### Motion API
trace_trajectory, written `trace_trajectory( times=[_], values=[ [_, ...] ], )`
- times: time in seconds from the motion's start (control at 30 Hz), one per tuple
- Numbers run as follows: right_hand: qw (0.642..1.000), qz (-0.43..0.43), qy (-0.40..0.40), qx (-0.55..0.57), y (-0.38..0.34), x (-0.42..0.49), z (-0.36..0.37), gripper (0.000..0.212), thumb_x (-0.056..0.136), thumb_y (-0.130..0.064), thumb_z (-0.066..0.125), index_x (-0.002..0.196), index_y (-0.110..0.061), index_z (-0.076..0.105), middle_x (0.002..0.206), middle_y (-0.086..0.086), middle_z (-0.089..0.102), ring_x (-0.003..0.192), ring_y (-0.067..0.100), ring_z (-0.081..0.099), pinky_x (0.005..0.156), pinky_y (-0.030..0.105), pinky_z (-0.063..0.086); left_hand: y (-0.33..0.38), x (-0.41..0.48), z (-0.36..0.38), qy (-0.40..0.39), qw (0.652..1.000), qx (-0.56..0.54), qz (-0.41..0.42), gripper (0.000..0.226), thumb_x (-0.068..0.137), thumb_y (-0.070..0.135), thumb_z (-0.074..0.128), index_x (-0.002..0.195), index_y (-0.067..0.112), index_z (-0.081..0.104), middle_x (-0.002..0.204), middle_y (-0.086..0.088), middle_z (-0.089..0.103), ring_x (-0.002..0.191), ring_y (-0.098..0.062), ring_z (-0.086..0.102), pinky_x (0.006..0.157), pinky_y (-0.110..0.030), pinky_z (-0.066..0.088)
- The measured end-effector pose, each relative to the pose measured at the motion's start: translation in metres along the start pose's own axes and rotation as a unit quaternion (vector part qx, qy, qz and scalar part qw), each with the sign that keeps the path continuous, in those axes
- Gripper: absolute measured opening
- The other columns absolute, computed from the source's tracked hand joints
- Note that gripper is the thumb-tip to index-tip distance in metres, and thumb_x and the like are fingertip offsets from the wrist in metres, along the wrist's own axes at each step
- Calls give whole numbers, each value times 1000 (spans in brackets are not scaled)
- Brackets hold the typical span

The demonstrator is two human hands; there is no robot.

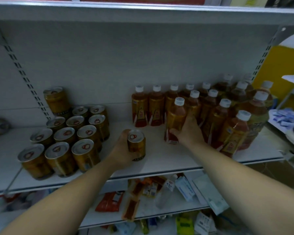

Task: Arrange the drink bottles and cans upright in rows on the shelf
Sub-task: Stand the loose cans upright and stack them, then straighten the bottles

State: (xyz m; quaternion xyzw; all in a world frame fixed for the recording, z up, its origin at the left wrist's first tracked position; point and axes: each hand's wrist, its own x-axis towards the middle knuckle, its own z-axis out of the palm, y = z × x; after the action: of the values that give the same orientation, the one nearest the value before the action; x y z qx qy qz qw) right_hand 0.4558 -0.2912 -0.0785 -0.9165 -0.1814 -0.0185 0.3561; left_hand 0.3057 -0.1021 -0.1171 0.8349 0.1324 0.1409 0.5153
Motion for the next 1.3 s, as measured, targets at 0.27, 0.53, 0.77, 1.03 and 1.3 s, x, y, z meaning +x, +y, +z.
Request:
trace_trajectory(
  times=[0.27, 0.53, 0.77, 1.03, 1.3],
  values=[
    [995, -47, 30, -83, 14, 9, -2, 89, 90, -30, 63, 153, -19, 2, 155, 15, 21, 135, 36, 33, 108, 44, 32, -4, 11, 0, -13, 1000, 0, -11, 78, 67, -1, 80, 120, 24, 29, 120, -3, 49, 109, -14, 52, 88, -24, 41],
    [982, -64, 69, -161, 22, 19, 5, 107, 77, -56, 68, 152, -25, -2, 156, 14, 2, 141, 30, 1, 110, 54, 19, -4, 11, 0, -6, 999, 20, -29, 78, 66, 1, 80, 118, 27, 30, 113, 5, 52, 104, -8, 54, 80, -12, 42],
    [977, -45, 101, -181, 17, 23, 15, 94, 82, -47, 68, 152, -20, 11, 154, 22, 7, 139, 38, 5, 109, 59, 19, 15, 7, -5, 17, 996, 54, -70, 69, 63, 10, 82, 111, 22, 35, 97, 11, 52, 88, -3, 54, 65, -13, 41],
    [978, -119, 170, -29, -27, 1, 17, 91, 77, -33, 77, 148, -6, 27, 150, 28, 24, 139, 43, 20, 113, 51, 15, 61, -15, -70, 91, 994, 56, -24, 69, 42, 38, 79, 100, 35, 41, 98, 9, 62, 85, 0, 62, 73, -22, 52],
    [949, -116, -231, -181, -90, -32, 102, 88, 80, -80, 36, 151, -32, 16, 161, 1, 8, 146, 28, 3, 116, 51, 3, 40, 15, -177, 148, 980, 129, -33, 64, 52, 28, 82, 105, 3, 57, 103, -20, 62, 93, -29, 64, 79, -51, 54]
  ],
)
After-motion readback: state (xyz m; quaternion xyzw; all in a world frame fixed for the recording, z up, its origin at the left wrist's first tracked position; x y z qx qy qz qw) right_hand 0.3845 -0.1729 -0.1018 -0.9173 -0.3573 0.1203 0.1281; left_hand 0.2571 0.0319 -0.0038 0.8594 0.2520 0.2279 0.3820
